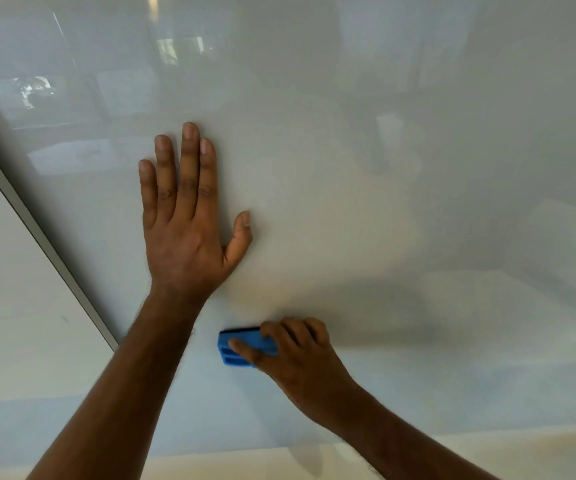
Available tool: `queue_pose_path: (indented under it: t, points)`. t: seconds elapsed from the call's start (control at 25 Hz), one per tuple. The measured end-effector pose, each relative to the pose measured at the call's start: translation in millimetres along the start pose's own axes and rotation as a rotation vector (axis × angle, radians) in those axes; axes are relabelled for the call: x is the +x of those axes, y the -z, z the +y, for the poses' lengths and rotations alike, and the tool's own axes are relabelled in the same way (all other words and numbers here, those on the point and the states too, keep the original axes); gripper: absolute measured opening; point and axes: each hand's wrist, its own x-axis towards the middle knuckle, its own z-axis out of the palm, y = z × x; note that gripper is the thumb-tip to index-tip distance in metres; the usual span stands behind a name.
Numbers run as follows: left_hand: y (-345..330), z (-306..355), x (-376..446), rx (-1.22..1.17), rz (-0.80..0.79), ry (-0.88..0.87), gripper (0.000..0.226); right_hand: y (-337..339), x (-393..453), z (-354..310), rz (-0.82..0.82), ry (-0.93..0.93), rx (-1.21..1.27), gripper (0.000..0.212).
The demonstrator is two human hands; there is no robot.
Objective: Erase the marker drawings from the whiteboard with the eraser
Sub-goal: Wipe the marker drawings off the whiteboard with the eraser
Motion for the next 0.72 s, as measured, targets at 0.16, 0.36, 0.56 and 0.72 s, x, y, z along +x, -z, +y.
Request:
queue_pose_path:
  t: [0.16,0.36,0.56,0.72]
  points:
    - [-0.1,-14.1,-12.8,0.011,0.002,-0.069,0.081,3.1,-37.6,25.5,-0.053,0.021,-0.039,0.071]
    - [-4.6,-13.6,-16.5,0.009,0.021,-0.071,0.079,37.5,3.0,52.6,0.073,-0.114,-0.017,0.053]
    - [-3.5,-15.7,-17.4,-0.004,0.016,-0.071,0.079,16.7,41.6,8.2,0.1,-0.036,0.017,0.059]
    - [-3.9,-17.3,-17.8,-0.002,0.012,-0.068,0.077,-5.5,-4.3,-0.2,-0.06,0.146,-0.013,0.066]
